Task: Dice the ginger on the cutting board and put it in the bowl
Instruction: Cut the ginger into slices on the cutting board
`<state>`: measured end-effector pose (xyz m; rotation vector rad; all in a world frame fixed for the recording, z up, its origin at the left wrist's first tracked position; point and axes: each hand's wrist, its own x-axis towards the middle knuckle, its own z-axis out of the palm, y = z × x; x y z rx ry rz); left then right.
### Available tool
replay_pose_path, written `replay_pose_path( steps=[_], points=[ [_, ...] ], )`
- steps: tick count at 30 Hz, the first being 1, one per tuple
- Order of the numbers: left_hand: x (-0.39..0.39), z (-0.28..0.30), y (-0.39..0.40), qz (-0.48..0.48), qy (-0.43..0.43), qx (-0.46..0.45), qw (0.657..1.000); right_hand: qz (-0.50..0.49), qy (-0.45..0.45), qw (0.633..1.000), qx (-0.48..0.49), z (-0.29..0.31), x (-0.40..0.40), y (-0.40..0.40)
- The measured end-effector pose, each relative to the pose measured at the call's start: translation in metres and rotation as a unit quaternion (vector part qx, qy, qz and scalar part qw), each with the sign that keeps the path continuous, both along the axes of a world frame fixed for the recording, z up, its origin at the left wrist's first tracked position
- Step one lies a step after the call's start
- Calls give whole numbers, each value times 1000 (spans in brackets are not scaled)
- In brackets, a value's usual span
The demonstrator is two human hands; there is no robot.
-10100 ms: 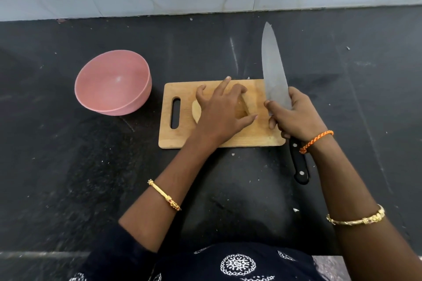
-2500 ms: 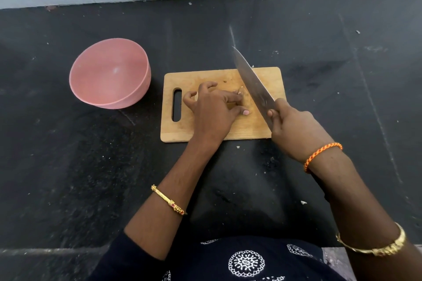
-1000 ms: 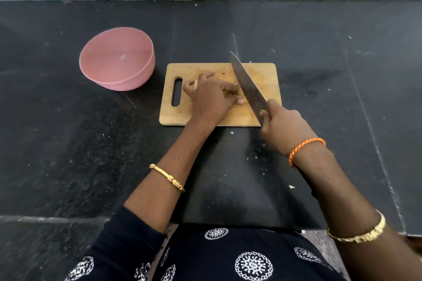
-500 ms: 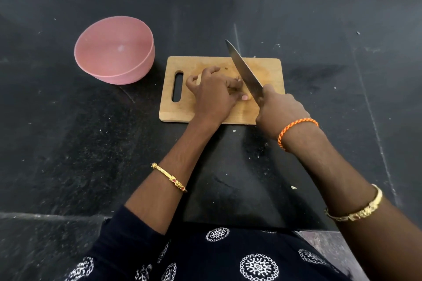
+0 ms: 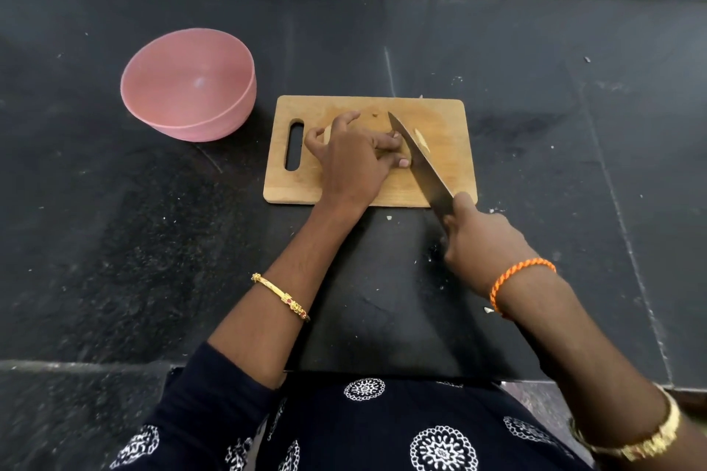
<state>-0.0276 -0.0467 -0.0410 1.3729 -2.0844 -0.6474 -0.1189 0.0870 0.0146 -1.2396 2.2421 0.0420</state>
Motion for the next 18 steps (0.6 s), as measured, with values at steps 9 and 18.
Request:
replay_pose_path(
  steps=[9, 18],
  points=[
    [2, 3, -1, -14, -9, 28, 999, -39, -23, 995, -94, 9, -8, 38],
    [0, 8, 9, -32, -55, 9, 998, -66, -59, 984, -154, -8, -16, -9]
  ],
)
